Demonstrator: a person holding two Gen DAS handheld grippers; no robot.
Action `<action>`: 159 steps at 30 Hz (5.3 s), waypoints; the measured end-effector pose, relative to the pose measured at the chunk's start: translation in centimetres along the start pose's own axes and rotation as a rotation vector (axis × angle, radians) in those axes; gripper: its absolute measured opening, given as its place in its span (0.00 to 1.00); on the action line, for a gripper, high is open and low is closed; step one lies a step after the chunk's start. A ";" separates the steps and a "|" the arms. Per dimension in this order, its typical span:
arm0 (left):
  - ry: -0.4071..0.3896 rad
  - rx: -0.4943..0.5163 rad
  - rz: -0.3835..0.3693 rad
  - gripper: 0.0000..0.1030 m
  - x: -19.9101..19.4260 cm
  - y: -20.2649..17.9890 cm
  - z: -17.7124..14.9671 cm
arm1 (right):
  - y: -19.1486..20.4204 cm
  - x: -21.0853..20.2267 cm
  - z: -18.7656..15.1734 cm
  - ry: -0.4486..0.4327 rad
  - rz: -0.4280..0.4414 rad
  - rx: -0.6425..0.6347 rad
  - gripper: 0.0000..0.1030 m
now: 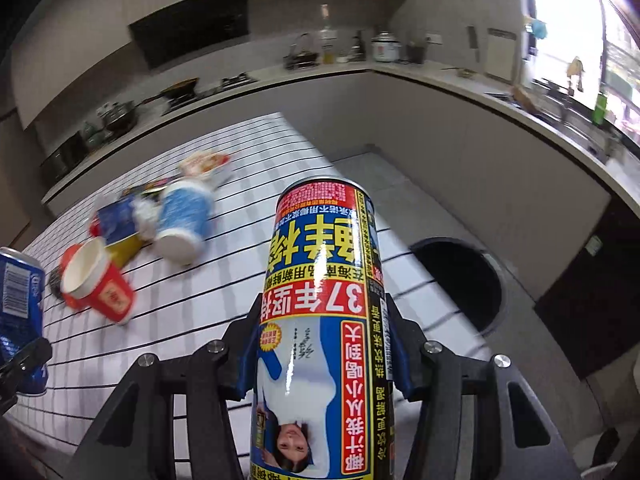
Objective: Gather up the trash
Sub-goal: 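Carry both cans over the black bucket and open both tools, then move both open tools back toward the cups on the table, then grasp the red paper cup with left tool while right tool grasps the blue cup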
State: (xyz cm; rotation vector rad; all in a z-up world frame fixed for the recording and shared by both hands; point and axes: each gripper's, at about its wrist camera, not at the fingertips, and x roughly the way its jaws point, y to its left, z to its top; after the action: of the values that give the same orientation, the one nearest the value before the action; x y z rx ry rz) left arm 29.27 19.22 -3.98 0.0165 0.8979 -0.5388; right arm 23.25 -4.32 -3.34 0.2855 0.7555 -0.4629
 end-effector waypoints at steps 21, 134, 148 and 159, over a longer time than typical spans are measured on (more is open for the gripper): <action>0.235 0.020 -0.001 0.62 22.2 -29.2 4.0 | -26.1 23.6 3.8 0.304 0.128 -0.006 0.54; -0.118 -0.108 0.363 0.60 9.0 1.0 4.8 | 9.0 11.6 5.3 0.117 0.378 -0.206 0.75; -0.110 -0.178 0.334 0.54 6.0 2.8 3.7 | 12.3 13.3 6.8 0.140 0.443 -0.203 0.75; -0.084 -0.244 0.330 0.54 5.5 4.6 2.9 | 15.2 13.9 6.7 0.158 0.473 -0.235 0.75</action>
State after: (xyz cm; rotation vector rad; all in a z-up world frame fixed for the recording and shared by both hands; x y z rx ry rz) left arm 36.26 20.14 -7.27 -0.0780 0.8526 -0.1199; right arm 43.62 1.84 -7.31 0.2715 0.8565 0.0969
